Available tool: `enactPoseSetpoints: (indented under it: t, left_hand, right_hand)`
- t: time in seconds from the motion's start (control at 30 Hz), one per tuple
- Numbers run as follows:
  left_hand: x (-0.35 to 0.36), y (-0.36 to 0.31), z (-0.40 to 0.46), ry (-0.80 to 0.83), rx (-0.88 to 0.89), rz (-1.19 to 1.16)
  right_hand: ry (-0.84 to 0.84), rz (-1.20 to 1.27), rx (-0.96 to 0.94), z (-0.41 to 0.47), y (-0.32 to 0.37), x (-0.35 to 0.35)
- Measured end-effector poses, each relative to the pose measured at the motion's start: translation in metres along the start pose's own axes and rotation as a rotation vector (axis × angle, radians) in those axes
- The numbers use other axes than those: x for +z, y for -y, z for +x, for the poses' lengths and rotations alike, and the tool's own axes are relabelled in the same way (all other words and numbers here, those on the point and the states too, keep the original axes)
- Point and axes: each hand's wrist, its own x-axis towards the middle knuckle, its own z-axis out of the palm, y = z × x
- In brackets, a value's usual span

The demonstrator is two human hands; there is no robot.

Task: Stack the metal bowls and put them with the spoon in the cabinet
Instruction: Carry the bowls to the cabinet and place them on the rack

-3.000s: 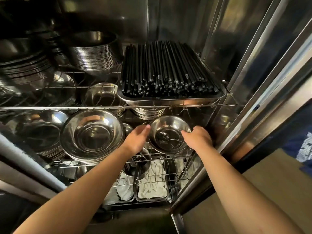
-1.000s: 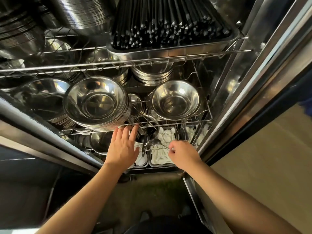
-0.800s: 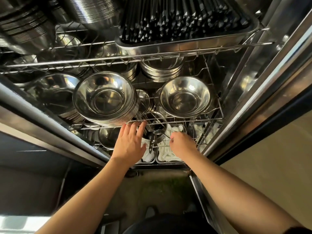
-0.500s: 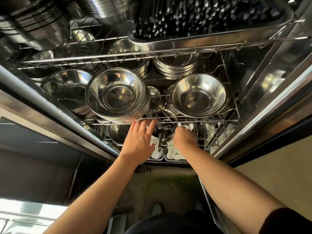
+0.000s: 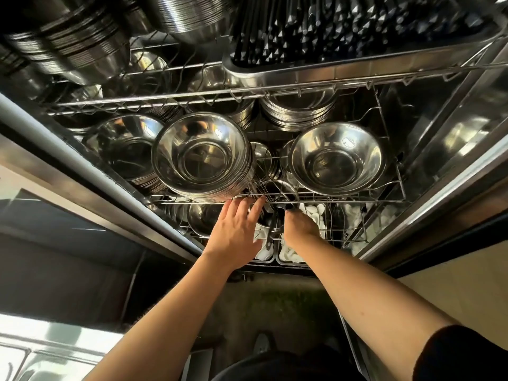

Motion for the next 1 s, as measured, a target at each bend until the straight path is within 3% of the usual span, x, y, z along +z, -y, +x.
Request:
enactPoseSetpoints:
  t: [0.4, 0.53, 0.77, 1.0]
  left_hand:
    - [-0.008, 0.000, 0.003, 0.017, -0.014, -0.043]
    - [-0.025, -0.006, 0.010, 0.043, -0.049, -0.133]
    - [-0.056, -0.032, 0.048, -0.035, -0.038, -0.444]
    - [-0.068, -0.056, 0.086, 0.051, -0.167, -0.951]
  right_hand:
    - [-0.012, 0.088, -0.142, -0.056, -0.037, -0.037]
    - [-0.124, 0.129, -0.180, -0.088, -0.058, -0.071]
    - [-0.419, 0.181, -0.121, -0.106, -0.081, -0.137]
    - [-0.351, 0.304, 0.146, -0.078, -0.089, -0.171]
